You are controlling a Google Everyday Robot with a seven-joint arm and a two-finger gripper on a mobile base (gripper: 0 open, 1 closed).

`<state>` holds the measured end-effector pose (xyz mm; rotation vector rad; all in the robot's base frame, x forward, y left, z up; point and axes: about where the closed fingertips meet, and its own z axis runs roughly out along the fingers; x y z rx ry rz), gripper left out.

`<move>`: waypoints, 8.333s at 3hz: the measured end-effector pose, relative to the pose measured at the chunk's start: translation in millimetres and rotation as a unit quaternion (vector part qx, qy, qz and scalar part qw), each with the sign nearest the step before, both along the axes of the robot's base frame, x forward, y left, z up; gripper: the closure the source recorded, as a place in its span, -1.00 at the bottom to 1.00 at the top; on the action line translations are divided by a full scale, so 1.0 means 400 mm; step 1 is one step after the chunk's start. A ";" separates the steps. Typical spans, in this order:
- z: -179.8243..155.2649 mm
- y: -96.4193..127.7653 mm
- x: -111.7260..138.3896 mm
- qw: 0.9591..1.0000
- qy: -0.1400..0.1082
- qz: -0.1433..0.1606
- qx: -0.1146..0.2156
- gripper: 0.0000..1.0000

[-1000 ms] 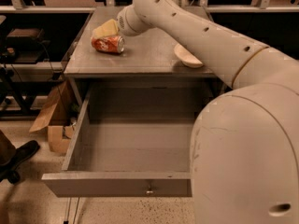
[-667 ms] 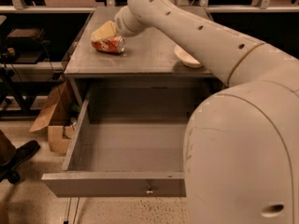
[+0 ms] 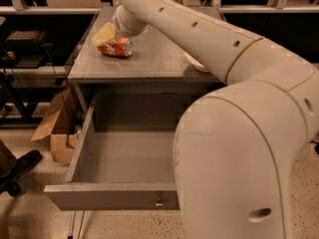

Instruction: Place coke can into top drawer

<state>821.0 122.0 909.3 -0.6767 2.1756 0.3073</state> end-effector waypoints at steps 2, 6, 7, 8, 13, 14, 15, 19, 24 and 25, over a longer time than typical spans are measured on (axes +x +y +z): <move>-0.040 0.039 0.042 0.999 0.020 0.008 -0.026 -1.00; -0.076 0.057 0.042 0.998 0.035 0.031 -0.030 -1.00; -0.081 0.061 0.040 0.998 0.040 0.041 -0.032 -0.62; -0.091 0.070 0.037 0.997 0.048 0.052 -0.037 -0.03; -0.068 0.037 -0.003 0.994 0.056 0.085 -0.034 1.00; -0.015 -0.047 -0.052 0.996 0.030 0.078 0.008 1.00; 0.041 -0.101 -0.116 0.996 0.002 0.081 0.043 1.00; 0.063 -0.214 -0.401 0.972 0.003 0.234 0.026 1.00; -0.212 -0.200 -0.519 0.964 0.135 0.214 0.085 1.00; -0.286 -0.174 -0.496 0.962 0.169 0.191 0.101 1.00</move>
Offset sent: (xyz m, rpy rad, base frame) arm 0.0203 0.0125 -0.0008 -0.0514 0.0236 0.0104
